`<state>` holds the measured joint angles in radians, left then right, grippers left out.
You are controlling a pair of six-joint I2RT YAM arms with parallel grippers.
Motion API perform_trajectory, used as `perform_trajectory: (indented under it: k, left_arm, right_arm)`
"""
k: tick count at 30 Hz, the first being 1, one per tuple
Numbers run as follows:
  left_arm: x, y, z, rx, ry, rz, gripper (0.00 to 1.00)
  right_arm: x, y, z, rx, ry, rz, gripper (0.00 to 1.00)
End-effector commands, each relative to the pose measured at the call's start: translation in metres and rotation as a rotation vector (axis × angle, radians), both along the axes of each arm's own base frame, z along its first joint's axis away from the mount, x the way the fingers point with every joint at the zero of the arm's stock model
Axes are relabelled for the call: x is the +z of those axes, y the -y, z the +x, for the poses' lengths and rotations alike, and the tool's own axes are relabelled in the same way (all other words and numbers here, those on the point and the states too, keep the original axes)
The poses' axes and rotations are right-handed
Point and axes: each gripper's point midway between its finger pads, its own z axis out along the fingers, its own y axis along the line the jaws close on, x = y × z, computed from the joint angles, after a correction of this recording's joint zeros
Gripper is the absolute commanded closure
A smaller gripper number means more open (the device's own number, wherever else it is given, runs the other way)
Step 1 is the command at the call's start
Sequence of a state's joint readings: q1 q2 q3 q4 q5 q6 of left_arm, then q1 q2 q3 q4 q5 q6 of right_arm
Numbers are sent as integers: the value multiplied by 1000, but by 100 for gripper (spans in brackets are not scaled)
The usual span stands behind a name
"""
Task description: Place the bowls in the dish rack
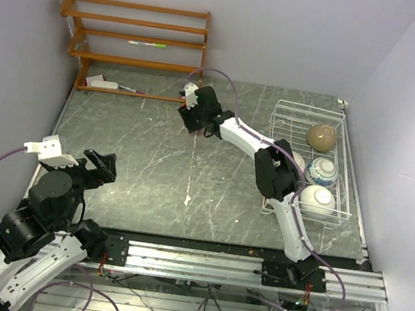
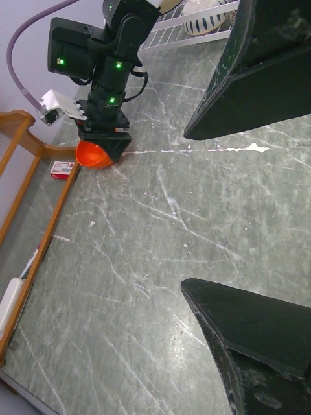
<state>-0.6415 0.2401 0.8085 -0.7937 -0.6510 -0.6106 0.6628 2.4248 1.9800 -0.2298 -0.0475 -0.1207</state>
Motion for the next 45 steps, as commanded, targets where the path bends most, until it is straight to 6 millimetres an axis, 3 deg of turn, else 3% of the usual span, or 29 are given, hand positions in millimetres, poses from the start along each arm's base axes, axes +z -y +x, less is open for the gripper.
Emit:
perform_trajectory:
  k: [1, 5, 8, 13, 16, 18, 20, 21, 25, 29, 34, 37, 42, 45]
  left_arm:
    - [10, -2, -1, 10, 28, -24, 1]
    - [9, -3, -1, 12, 27, -24, 1]
    - [9, -2, 0, 13, 22, -21, 1]
    - [8, -2, 0, 13, 17, -17, 1]
    - [8, -2, 0, 16, 17, -17, 1]
    - [8, -3, 1, 19, 15, -17, 1]
    - [7, -2, 1, 20, 12, -15, 1]
    - [6, -3, 1, 21, 10, -15, 1]
    - [7, -3, 1, 20, 13, -16, 1]
    - [8, -3, 0, 20, 19, -19, 1]
    - [8, -2, 0, 16, 20, -20, 1]
    - [7, -1, 1, 12, 15, -14, 1]
    - [8, -1, 1, 10, 15, -14, 1]
    - [8, -1, 0, 8, 22, -19, 1]
  right_arm:
    - [9, -6, 10, -13, 52, 24, 60]
    - [13, -8, 7, -7, 50, 61, 90]
    - [17, -8, 5, -5, 33, 98, 100]
    - [51, -12, -13, 51, -46, 316, 100]
    - [91, -9, -27, 100, -75, 496, 100]
    - [129, -2, -43, 156, -97, 630, 100]
    - [147, 13, -60, 187, -151, 758, 100]
    - [169, 30, -62, 194, -151, 841, 100]
    - [221, 90, -76, 238, -195, 1114, 100]
    - [250, 138, -96, 303, -235, 1289, 100]
    - [255, 194, -95, 223, -235, 1401, 100]
    - [260, 217, -91, 174, -211, 1416, 100]
    - [249, 246, -83, -3, -196, 1362, 100]
    - [228, 269, -71, -161, -200, 1313, 100]
